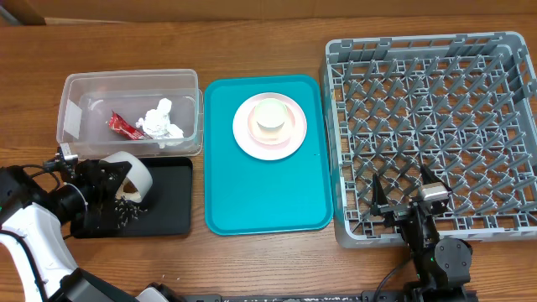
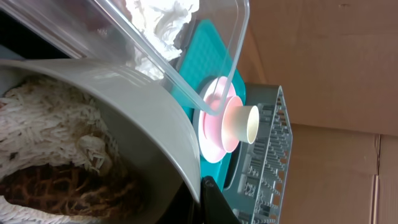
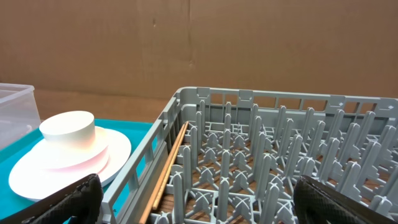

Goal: Sort waste into correct bins and load items into the dishwasher
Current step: 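Tilt the bowl to pour food scraps onto the black tray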

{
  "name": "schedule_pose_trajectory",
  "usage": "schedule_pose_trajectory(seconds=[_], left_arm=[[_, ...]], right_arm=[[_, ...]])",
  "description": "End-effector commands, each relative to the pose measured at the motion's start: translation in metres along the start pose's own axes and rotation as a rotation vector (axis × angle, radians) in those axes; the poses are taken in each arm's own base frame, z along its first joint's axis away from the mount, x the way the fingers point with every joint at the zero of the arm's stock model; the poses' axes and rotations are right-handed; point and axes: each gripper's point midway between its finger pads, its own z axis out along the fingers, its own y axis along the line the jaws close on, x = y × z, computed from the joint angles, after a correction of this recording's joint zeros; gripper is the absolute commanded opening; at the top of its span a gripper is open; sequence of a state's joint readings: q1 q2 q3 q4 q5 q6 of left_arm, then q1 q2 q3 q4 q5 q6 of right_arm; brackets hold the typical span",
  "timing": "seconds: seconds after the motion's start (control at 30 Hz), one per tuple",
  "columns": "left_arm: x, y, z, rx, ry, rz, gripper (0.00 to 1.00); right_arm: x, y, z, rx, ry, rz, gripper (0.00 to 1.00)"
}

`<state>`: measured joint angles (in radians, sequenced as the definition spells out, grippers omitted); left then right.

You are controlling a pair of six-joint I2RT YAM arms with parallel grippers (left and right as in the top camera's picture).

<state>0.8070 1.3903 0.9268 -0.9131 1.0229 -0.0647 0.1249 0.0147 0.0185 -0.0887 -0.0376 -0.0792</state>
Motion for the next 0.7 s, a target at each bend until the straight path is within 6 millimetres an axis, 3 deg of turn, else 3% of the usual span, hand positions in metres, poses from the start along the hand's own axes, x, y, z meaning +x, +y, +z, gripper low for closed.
schedule_pose_trajectory(seconds=[0.0,0.67], left_arm=[[0.0027,-0.0061,0.0000,0.054,-0.005,0.038,0.04],[0.0023,-0.0122,-0.0003,0.091,-0.009,0.117,0.04]], right_arm=[[0.0006,-0.0004,0.0000,0.001,-0.009,0.000,1.00],[0.0006,-0.0004,0.0000,0.001,-0.009,0.000,1.00]])
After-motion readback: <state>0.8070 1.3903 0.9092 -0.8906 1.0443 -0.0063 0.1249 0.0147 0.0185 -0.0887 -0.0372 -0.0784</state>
